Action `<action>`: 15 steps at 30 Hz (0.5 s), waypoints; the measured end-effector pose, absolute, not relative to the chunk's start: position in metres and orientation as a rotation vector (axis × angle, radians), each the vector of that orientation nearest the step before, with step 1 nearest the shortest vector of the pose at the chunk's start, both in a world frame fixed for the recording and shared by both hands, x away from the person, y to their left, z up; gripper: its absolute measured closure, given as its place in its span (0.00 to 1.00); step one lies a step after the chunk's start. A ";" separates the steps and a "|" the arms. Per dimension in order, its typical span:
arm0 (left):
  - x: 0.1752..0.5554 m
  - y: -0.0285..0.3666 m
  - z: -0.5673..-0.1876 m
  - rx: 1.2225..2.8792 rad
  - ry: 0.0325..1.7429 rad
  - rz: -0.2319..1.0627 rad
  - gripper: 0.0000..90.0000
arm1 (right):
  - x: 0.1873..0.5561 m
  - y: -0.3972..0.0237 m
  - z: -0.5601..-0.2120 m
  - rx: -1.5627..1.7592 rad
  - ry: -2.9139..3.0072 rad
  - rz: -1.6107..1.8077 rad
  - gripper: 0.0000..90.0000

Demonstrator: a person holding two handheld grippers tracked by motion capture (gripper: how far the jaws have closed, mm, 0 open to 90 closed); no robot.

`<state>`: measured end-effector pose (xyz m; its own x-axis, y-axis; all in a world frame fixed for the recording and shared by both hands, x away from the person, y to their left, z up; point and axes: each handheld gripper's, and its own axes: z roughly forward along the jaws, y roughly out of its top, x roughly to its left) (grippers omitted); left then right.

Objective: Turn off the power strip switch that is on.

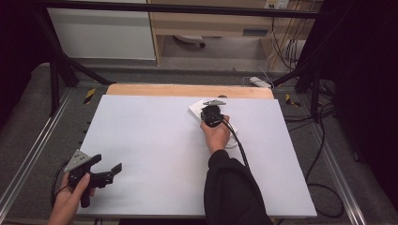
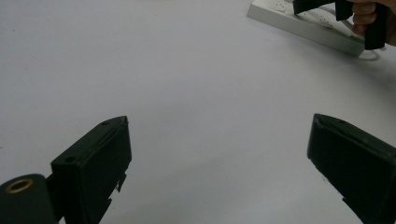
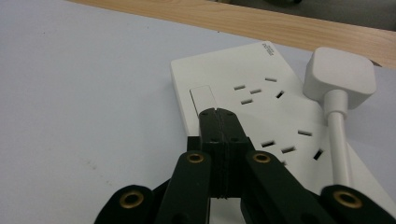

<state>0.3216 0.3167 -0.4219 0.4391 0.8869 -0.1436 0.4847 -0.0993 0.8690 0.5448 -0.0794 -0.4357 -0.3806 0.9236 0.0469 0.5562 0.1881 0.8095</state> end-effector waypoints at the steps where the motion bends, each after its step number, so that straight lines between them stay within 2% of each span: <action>1: 0.322 0.317 -0.422 1.741 1.187 0.531 0.07 | 0.545 -0.080 -0.436 1.381 2.012 1.069 1.00; 15: 0.322 0.317 -0.422 1.742 1.186 0.530 0.07 | 0.545 -0.080 -0.436 1.381 2.014 1.066 1.00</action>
<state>0.3215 0.3169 -0.4218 0.4400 0.8864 -0.1438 0.4847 -0.0996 0.8690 0.5453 -0.0796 -0.4360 -0.3812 0.9234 0.0444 0.5558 0.1905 0.8092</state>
